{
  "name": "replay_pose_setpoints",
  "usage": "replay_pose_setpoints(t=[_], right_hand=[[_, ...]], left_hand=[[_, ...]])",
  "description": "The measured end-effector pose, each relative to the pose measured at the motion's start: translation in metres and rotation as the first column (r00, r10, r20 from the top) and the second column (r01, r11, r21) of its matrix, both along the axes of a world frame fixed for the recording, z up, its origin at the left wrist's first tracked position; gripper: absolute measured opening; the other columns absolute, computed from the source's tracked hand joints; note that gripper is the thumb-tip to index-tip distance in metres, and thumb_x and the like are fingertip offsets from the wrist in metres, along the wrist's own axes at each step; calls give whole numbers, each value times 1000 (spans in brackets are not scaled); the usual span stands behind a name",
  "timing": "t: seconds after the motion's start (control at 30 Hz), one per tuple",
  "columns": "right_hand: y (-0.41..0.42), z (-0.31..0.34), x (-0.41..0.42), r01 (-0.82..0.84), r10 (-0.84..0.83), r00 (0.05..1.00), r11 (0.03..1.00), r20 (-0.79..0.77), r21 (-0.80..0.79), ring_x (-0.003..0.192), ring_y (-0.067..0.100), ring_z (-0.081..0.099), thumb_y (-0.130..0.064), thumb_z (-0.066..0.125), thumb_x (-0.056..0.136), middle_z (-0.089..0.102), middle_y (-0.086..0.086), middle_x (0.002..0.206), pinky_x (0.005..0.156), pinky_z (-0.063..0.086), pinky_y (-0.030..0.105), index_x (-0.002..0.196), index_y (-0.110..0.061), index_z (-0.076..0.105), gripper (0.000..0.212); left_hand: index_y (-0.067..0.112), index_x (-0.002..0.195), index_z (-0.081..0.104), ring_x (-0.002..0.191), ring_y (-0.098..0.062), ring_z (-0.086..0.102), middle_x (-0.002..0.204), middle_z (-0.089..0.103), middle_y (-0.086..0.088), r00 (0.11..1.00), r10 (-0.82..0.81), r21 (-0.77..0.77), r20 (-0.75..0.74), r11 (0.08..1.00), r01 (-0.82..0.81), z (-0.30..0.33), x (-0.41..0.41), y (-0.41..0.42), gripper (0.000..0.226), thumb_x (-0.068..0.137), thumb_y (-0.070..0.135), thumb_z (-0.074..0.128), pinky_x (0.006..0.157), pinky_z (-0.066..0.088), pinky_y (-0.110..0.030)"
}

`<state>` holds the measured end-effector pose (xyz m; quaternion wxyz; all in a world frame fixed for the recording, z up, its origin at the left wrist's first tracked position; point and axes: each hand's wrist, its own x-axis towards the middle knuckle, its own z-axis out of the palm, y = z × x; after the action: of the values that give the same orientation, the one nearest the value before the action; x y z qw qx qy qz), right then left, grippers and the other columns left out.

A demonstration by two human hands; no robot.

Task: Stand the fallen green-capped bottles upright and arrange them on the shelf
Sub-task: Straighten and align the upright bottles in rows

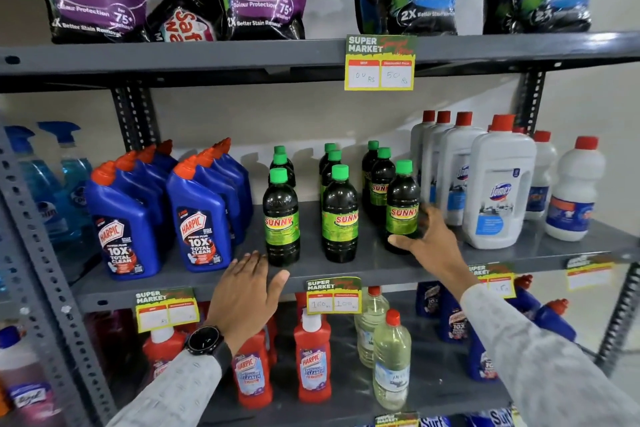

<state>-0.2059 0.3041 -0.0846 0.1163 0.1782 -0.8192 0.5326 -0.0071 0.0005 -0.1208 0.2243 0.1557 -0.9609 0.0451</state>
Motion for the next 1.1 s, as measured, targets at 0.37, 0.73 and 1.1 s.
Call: replay_pose_setpoints(t=[0.37, 0.73, 1.1], right_hand=[[-10, -5, -9, 34, -34, 998, 999, -57, -4, 97, 9, 60, -38, 96, 65, 63, -12, 106, 85, 43, 24, 136, -17, 52, 86], [-3, -7, -12, 39, -37, 998, 999, -59, 25, 100, 9, 58, -42, 94, 67, 69, -3, 123, 86, 44, 26, 139, -19, 49, 88], [-4, -11, -10, 48, -47, 997, 999, -60, 16, 99, 8, 57, -44, 93, 67, 60, -13, 110, 84, 44, 25, 139, -20, 49, 88]], left_hand=[[11, 149, 41, 146, -22, 37, 157, 42, -10, 998, 43, 6, 35, 999, -43, 3, 8, -6, 95, 89, 70, -3, 124, 22, -38], [10, 147, 45, 144, -23, 40, 154, 46, -11, 998, 45, 22, 39, 999, -46, 3, 7, -5, 92, 91, 70, 2, 122, 26, -39], [11, 149, 42, 145, -22, 39, 155, 44, -10, 999, 38, 37, 21, 999, -39, 1, 6, -6, 92, 91, 70, 1, 123, 25, -39]])
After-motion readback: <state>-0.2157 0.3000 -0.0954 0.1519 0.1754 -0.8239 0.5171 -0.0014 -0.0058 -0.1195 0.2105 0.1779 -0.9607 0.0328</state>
